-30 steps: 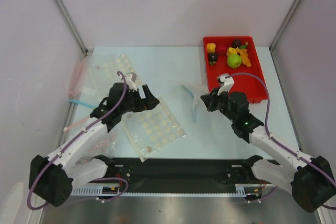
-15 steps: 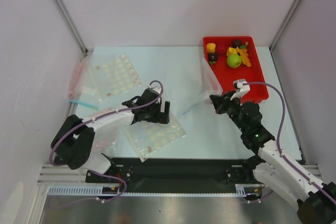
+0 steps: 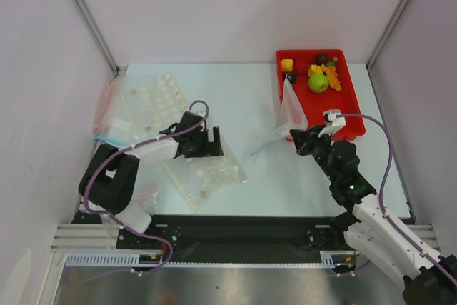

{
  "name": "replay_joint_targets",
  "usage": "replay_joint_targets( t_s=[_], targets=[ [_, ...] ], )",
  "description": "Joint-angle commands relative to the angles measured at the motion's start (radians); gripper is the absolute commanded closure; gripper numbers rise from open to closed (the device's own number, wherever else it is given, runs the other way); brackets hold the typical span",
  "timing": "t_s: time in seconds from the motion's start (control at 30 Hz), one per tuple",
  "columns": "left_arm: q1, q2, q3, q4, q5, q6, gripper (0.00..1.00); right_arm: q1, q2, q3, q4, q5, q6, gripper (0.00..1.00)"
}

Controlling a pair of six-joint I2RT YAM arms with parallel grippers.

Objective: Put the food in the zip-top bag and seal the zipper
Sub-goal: Move the zipper food storage bag to the center of the board.

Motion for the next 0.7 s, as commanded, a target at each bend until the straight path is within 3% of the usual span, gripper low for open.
replay_joint_targets(
  t_s=[0.0,0.13,0.23,0.5,0.57,0.67],
  targets=[
    [0.141,-0.002,-0.097,0.111,0.112,-0.066,0.00,-0.004,-0.024,0.001,0.011,0.018,0.006,1.00],
    [0.322,-0.056,-0.171,0.159,0.101,-0.115,0.00,-0.004,-0.033,0.001,0.011,0.015,0.004,1.00],
    [0.397,-0.148,-0.211,0.145,0.048,-0.149,0.00,-0.004,-0.038,0.003,0.009,0.015,0.004,1.00],
    [0.370,-0.672,-0.306,0.054,-0.338,-0.159,0.00,-0.002,-0.030,0.004,0.008,0.013,0.001,1.00],
    [0.353,-0.802,-0.347,0.068,-0.366,-0.152,0.00,-0.004,-0.030,0.004,0.008,0.015,-0.001,1.00],
    [0.319,-0.856,-0.362,0.088,-0.337,-0.130,0.00,-0.004,-0.029,0.006,0.008,0.012,-0.002,1.00]
  ],
)
